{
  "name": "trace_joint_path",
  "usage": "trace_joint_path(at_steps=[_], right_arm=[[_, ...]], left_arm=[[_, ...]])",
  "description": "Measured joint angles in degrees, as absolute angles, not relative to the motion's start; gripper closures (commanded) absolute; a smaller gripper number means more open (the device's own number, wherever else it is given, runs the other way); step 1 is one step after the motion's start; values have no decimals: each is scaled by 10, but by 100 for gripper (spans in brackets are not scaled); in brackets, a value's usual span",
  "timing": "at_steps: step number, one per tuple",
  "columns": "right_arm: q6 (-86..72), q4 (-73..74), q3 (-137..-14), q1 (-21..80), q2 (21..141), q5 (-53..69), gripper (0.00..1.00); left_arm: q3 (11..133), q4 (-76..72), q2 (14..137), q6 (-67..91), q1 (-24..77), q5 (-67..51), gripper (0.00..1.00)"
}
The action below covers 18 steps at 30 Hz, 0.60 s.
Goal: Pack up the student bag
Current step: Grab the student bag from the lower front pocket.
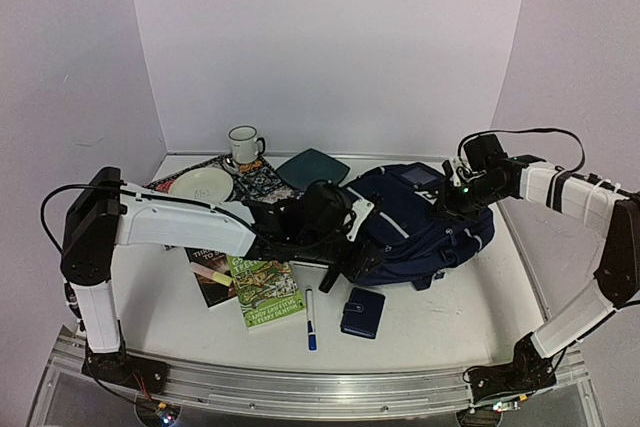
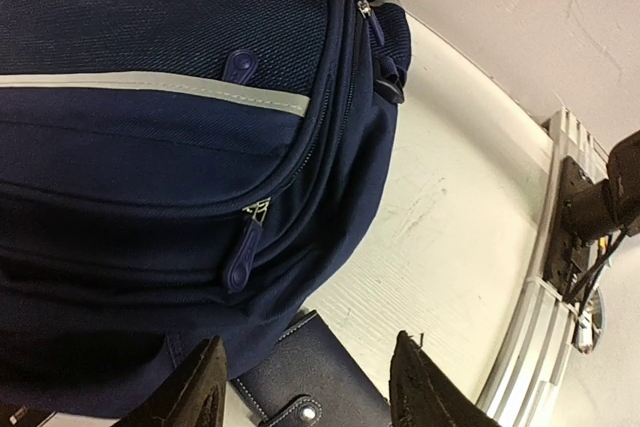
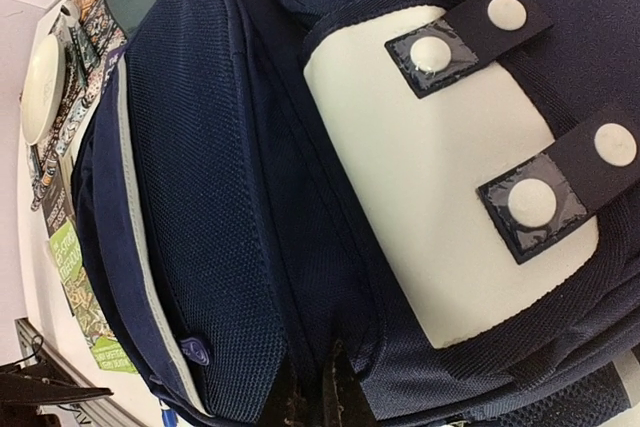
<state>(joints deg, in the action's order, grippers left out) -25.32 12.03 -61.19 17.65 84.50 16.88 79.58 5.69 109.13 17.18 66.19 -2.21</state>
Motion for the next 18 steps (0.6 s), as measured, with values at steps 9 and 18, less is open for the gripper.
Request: trace_joint_path(at_steps=[9, 18], right_arm=[[-253, 120, -610, 176, 844, 192, 100], [-253, 117, -607, 176, 844, 205, 100]], left_arm=[[806, 40, 1117, 148, 602, -136, 42], [828, 39, 1149, 133, 589, -182, 45]])
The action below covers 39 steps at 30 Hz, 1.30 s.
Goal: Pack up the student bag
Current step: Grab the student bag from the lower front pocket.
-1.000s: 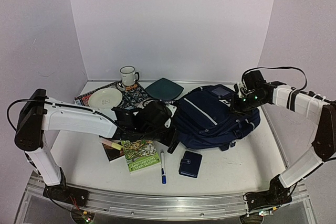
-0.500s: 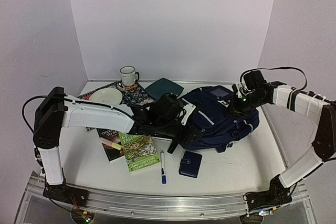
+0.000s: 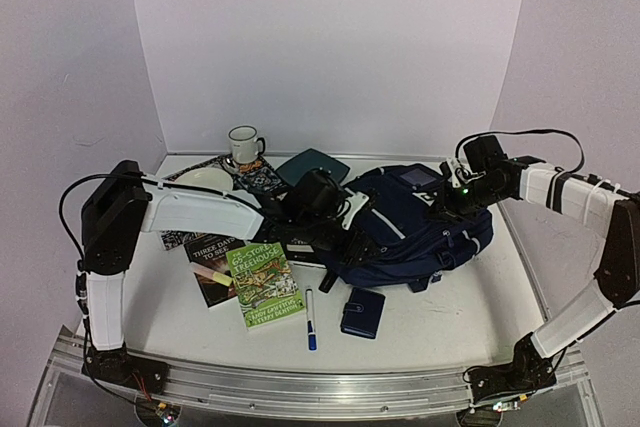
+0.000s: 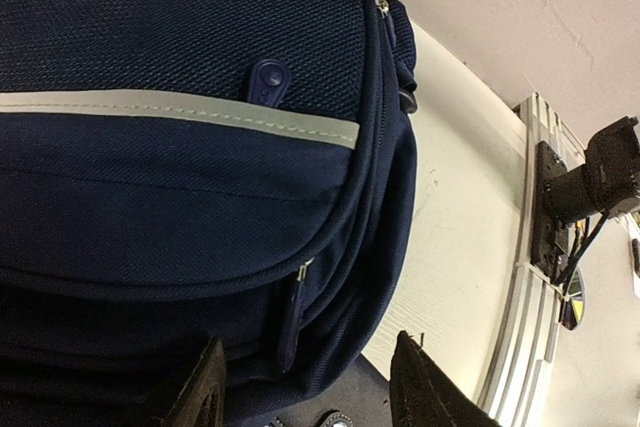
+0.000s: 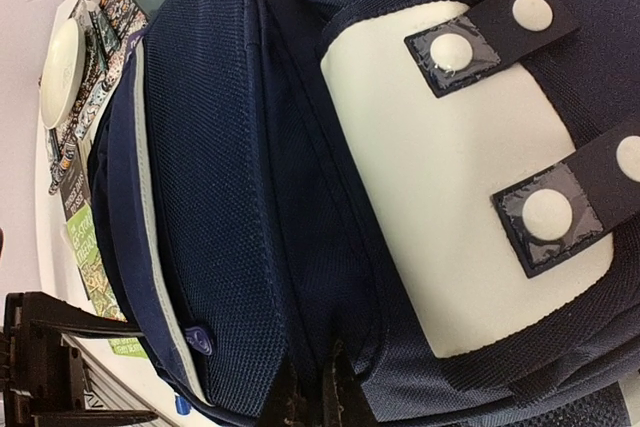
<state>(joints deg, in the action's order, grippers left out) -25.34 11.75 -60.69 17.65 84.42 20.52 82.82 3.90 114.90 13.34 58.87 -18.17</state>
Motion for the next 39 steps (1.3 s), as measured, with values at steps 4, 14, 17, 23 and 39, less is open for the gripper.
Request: trace_joint_path(at_steps=[4, 14, 17, 23, 39], right_arm=[[-254, 116, -607, 176, 844, 209, 100], [-258, 115, -606, 176, 844, 216, 100], [-259, 114, -606, 176, 844, 217, 100], [-264, 108, -606, 176, 844, 223, 100], [-269, 107, -606, 177, 844, 230, 100]], left_arm=[[843, 35, 1167, 133, 588, -211, 49], [867, 28, 1204, 134, 584, -243, 63], [869, 25, 1210, 135, 584, -239, 66], [867, 22, 1211, 135, 587, -200, 60], [840, 1, 1204, 113, 638, 2, 95]])
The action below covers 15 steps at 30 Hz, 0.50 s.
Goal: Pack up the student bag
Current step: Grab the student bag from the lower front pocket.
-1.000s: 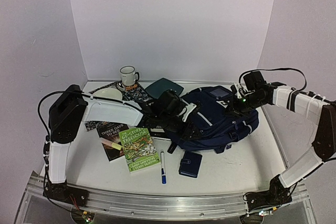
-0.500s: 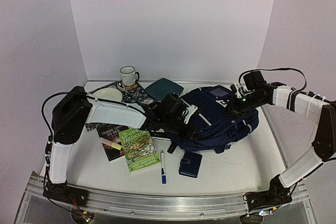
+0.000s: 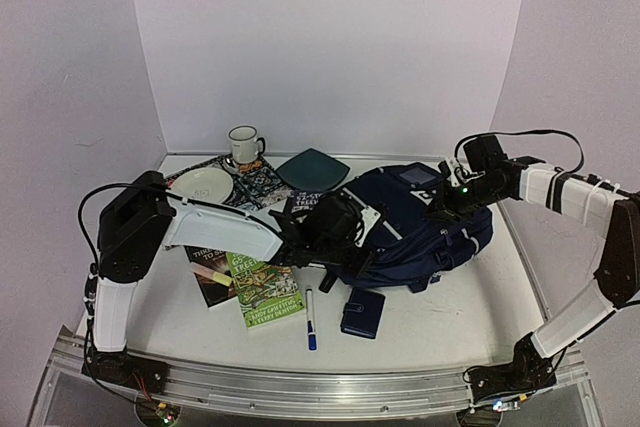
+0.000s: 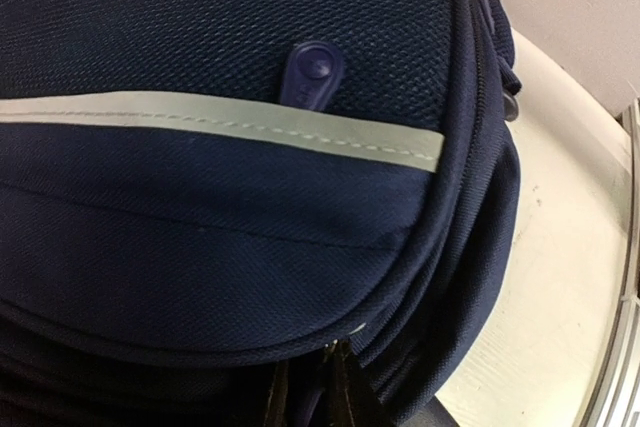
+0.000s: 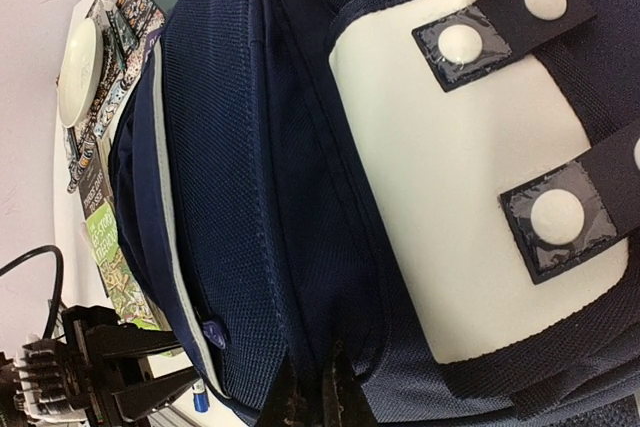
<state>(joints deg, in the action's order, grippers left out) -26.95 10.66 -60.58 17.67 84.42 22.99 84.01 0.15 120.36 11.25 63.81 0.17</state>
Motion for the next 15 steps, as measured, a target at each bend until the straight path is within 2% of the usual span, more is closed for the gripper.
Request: trace_joint_path(at_steps=[2, 15], right_arm=[[-269, 106, -606, 177, 844, 230, 100], [-236, 122, -607, 158, 845, 254, 100]], left_arm=[[833, -1, 1198, 108, 638, 10, 100], [765, -6, 1115, 99, 626, 14, 100]])
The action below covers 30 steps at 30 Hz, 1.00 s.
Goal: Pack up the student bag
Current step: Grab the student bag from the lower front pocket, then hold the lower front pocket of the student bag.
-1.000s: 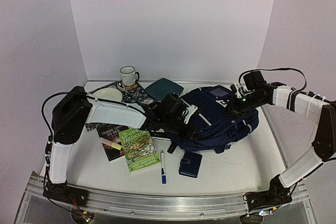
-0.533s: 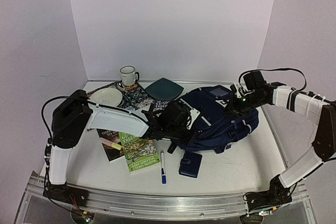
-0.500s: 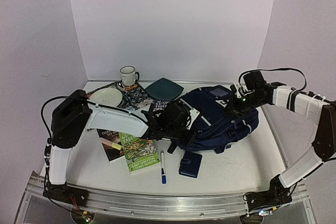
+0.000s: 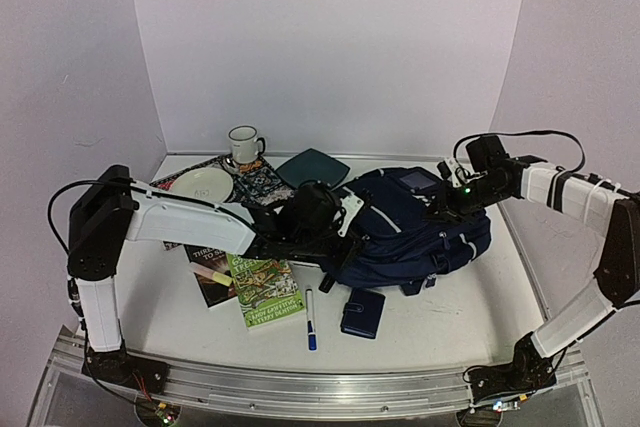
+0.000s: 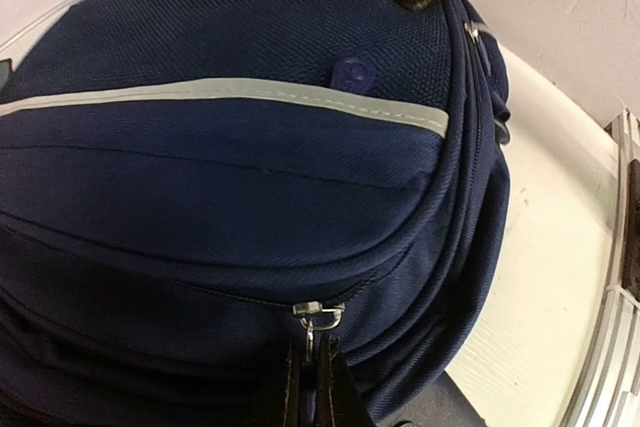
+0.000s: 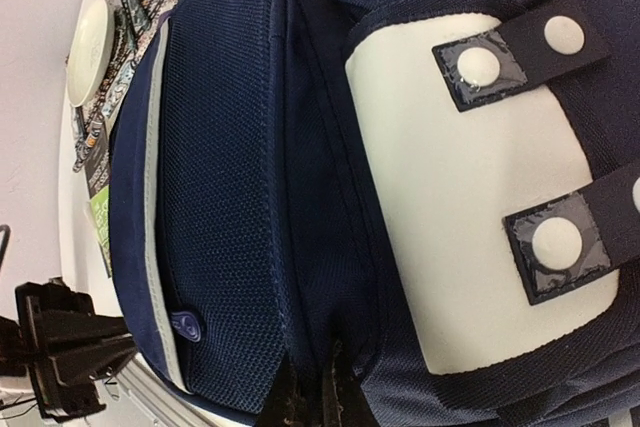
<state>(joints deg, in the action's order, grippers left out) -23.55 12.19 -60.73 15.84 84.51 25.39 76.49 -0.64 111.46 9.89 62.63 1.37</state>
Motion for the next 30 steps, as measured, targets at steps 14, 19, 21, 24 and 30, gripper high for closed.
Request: trace_joint_path(at_steps=[14, 19, 21, 24, 30], right_arm=[[-177, 121, -619, 154, 853, 288, 75], [-132, 86, -584, 157, 797, 272, 56], [-112, 64, -569, 166, 764, 270, 50], [-79, 39, -553, 201, 724, 271, 44], [-13, -7, -520, 291, 710, 265, 44]], left_arm=[[814, 74, 1096, 104, 591, -109, 100], [864, 137, 1102, 121, 585, -142, 100], [877, 156, 1103, 123, 586, -148, 100], [890, 181, 1107, 127, 586, -156, 100], [900, 207, 1122, 139, 586, -180, 100]])
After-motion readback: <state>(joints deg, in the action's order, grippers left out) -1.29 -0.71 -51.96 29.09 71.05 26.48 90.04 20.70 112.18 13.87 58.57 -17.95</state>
